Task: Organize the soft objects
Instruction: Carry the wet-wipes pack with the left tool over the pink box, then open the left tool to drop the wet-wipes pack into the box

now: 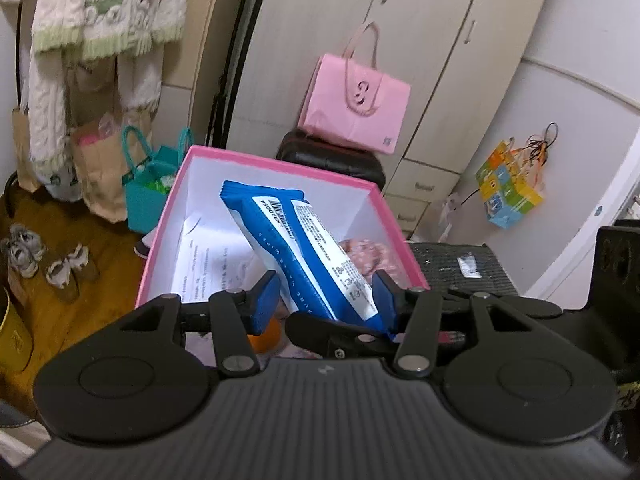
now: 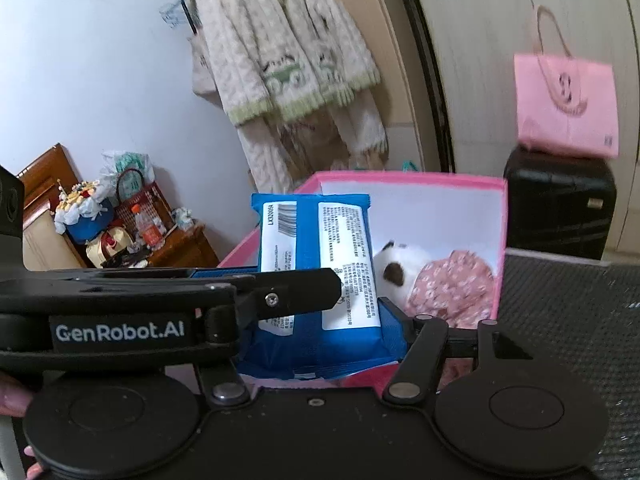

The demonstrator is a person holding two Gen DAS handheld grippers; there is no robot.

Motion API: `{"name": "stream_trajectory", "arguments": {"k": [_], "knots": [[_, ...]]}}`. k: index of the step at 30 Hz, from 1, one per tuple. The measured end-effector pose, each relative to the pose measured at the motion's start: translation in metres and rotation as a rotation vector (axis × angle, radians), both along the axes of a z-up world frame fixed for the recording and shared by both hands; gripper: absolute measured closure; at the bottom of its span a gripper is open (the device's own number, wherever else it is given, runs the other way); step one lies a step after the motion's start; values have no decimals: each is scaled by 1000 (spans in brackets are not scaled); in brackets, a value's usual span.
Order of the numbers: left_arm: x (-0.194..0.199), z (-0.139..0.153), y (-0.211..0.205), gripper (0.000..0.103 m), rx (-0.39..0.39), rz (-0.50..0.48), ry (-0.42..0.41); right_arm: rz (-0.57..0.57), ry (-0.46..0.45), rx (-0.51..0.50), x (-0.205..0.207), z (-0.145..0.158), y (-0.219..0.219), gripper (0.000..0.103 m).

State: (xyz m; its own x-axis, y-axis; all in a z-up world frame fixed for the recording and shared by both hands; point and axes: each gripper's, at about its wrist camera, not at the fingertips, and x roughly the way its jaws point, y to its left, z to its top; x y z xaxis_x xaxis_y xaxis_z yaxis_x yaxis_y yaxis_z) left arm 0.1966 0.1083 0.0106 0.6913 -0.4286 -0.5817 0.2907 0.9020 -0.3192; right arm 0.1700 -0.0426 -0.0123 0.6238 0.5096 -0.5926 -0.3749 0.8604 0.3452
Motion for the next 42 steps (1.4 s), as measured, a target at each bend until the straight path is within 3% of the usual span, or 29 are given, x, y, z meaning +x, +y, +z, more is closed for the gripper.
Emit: {"name": "stream_trajectory", "arguments": {"k": [3, 6, 16, 21, 34, 36, 38, 42], "knots": [[-2, -3, 5, 52, 43, 55, -28, 20, 55, 6, 7, -7, 3, 33], [-13, 0, 11, 48, 90, 105, -87, 51, 40, -9, -1, -5, 1, 31], [-64, 9, 16, 40, 45, 76, -128, 63, -128, -93, -59, 24, -25, 28], [-88, 15, 9, 40, 51, 56, -148, 39, -157, -111, -79, 35, -37, 28], [-176, 43, -16, 25, 75, 17, -291, -131, -215, -152, -134, 52, -90, 24], [-182, 45, -21, 21, 77, 17, -304, -148, -226, -160, -143, 54, -94, 19], [-186, 45, -25, 19, 81, 15, -311, -171, -230, -168, -151, 54, -99, 6], [-190, 38, -32, 18, 103, 29, -306, -241, -196, -186, -163, 50, -114, 6]]}}
